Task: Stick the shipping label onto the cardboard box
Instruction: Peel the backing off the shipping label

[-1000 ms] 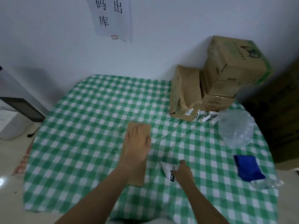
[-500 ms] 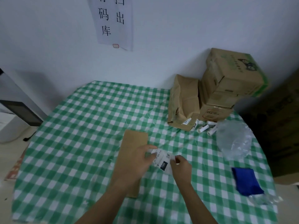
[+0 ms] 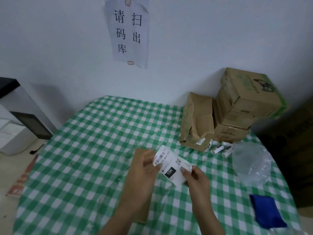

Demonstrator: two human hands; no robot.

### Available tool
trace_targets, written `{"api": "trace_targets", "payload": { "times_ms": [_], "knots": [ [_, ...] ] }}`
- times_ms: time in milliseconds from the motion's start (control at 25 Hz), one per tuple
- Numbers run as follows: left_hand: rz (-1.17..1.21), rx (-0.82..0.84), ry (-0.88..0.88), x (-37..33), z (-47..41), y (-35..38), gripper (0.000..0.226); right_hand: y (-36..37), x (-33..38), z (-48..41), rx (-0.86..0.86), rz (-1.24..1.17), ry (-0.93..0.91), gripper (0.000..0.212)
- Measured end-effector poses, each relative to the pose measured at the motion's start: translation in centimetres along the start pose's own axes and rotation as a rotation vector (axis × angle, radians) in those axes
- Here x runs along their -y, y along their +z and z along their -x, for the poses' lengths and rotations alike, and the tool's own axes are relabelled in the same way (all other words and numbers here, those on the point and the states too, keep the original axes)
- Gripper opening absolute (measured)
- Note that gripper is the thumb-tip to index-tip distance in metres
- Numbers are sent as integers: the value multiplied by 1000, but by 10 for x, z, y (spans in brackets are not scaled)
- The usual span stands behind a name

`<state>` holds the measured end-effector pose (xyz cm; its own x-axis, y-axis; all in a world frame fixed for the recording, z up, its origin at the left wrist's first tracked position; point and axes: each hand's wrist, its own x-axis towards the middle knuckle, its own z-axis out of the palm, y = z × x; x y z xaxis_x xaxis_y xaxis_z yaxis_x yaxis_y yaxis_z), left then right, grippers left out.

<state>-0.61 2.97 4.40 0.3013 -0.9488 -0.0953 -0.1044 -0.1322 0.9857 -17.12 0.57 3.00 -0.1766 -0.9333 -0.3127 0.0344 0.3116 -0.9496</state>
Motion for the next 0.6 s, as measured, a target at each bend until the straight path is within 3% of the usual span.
{"api": "trace_targets", "payload": {
  "times_ms": [160, 240, 360, 600],
  "knots": [
    [155, -117, -92, -5, -7, -12, 37, 1, 11, 20, 154, -124, 55, 8],
    [220, -98, -78, -7, -10, -21, 33, 0, 14, 28, 242, -60, 59, 15],
    [133, -2, -36, -11, -11, -29, 29, 0, 22, 32, 316, 113, 21, 23],
    [-13, 233, 48, -23, -10, -32, 28, 3, 49, 37, 138, 64, -134, 10]
  ]
}}
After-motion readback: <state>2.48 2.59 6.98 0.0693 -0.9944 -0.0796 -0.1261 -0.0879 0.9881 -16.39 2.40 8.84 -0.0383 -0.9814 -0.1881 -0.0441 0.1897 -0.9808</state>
